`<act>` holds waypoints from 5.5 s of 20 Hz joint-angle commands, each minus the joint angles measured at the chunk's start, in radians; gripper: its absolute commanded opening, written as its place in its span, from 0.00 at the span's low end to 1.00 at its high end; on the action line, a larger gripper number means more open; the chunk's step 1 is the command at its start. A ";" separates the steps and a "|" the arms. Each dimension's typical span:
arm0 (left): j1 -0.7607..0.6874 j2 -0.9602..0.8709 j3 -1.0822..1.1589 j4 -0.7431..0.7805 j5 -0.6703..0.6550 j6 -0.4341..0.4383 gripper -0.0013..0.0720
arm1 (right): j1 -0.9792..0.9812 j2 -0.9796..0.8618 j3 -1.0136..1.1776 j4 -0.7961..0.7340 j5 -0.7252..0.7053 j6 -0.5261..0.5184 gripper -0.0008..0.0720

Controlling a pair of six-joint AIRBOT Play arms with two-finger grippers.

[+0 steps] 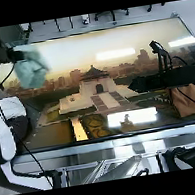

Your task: Fold the shirts.

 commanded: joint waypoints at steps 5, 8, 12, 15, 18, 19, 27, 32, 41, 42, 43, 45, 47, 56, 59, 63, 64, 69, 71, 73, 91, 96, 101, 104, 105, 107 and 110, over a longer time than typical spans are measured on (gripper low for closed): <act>-0.367 0.207 -0.255 -0.435 0.202 -0.117 0.04 | 0.000 -0.003 0.000 -0.003 0.000 -0.008 0.04; -0.512 0.183 -0.448 -0.438 0.091 -0.156 0.04 | -0.002 -0.003 0.000 -0.012 -0.001 -0.027 0.06; -0.567 0.101 -0.496 -0.442 0.071 -0.244 0.92 | -0.041 -0.006 0.009 0.004 -0.022 -0.026 0.46; -0.481 0.095 -0.386 -0.439 0.285 -0.221 0.92 | -0.223 -0.032 0.069 0.021 -0.150 -0.035 0.46; -0.366 0.182 -0.422 -0.432 0.402 -0.159 0.92 | -0.376 -0.079 0.063 0.029 -0.194 -0.092 0.46; -0.329 0.229 -0.504 -0.431 0.397 -0.143 0.92 | -0.390 -0.099 0.046 0.029 -0.197 -0.103 0.48; -0.027 0.477 -1.318 -0.888 -0.180 0.057 0.91 | -0.260 -0.457 -0.057 0.157 0.013 -0.182 0.70; -0.079 0.303 -1.238 -0.933 -0.229 0.112 0.91 | -0.118 -0.656 0.003 0.186 0.096 -0.184 0.70; -0.093 0.109 -0.969 -0.926 -0.157 0.117 0.04 | -0.090 -0.695 0.103 0.198 0.092 -0.184 0.04; -0.089 0.134 -0.946 -0.926 -0.159 0.117 0.04 | -0.103 -0.674 0.138 0.198 0.078 -0.183 0.04; -0.082 0.174 -0.919 -0.927 -0.163 0.117 0.04 | -0.117 -0.644 0.180 0.198 0.054 -0.183 0.04; -0.069 0.280 -0.842 -0.927 -0.163 0.116 0.04 | -0.142 -0.566 0.290 0.200 -0.002 -0.183 0.04; -0.055 0.409 -0.731 -0.928 -0.159 0.105 0.04 | -0.166 -0.465 0.435 0.201 -0.041 -0.183 0.04; -0.152 0.938 -0.207 -0.681 -0.336 0.045 0.04 | -0.203 0.003 1.065 0.103 0.074 -0.319 0.04; -0.160 0.982 -0.187 -0.530 -0.284 -0.029 0.04 | -0.203 0.092 1.042 -0.026 0.122 -0.318 0.04; -0.160 0.847 -0.187 -0.481 -0.115 -0.047 0.04 | -0.203 0.039 0.929 -0.043 0.113 -0.293 0.04; -0.160 0.778 -0.187 -0.481 -0.072 -0.047 0.04 | -0.202 0.004 0.894 -0.041 0.096 -0.287 0.04; -0.172 0.354 -0.187 -0.491 0.068 -0.027 0.04 | -0.192 -0.248 0.632 0.017 0.047 -0.288 0.04; -0.187 0.153 -0.187 -0.489 0.130 -0.011 0.04 | -0.185 -0.377 0.501 0.017 0.079 -0.290 0.04; -0.198 -0.056 -0.187 -0.492 0.165 0.008 0.04 | -0.175 -0.525 0.388 0.019 0.155 -0.292 0.04; 0.186 0.076 -0.518 -0.557 0.259 0.017 0.95 | -0.484 -0.360 0.210 0.054 -0.114 -0.254 0.52; 0.250 0.139 -0.959 -0.849 0.015 0.199 0.77 | -0.480 -0.253 -0.224 0.065 -0.089 -0.264 0.64; 0.183 0.010 -0.924 -0.860 -0.016 0.205 0.66 | -0.388 -0.255 -0.456 0.104 0.031 -0.254 0.71; 0.121 -0.068 -0.822 -0.860 -0.017 0.204 0.66 | -0.374 -0.256 -0.496 0.104 0.043 -0.225 0.71; 0.104 -0.087 -0.795 -0.858 -0.017 0.204 0.66 | -0.374 -0.260 -0.502 0.103 0.042 -0.220 0.71; 0.073 -0.130 -0.742 -0.858 -0.011 0.196 0.66 | -0.372 -0.275 -0.518 0.104 0.042 -0.220 0.71; 0.054 -0.176 -0.681 -0.856 0.034 0.193 0.15 | -0.320 -0.325 -0.525 0.130 0.042 -0.220 0.71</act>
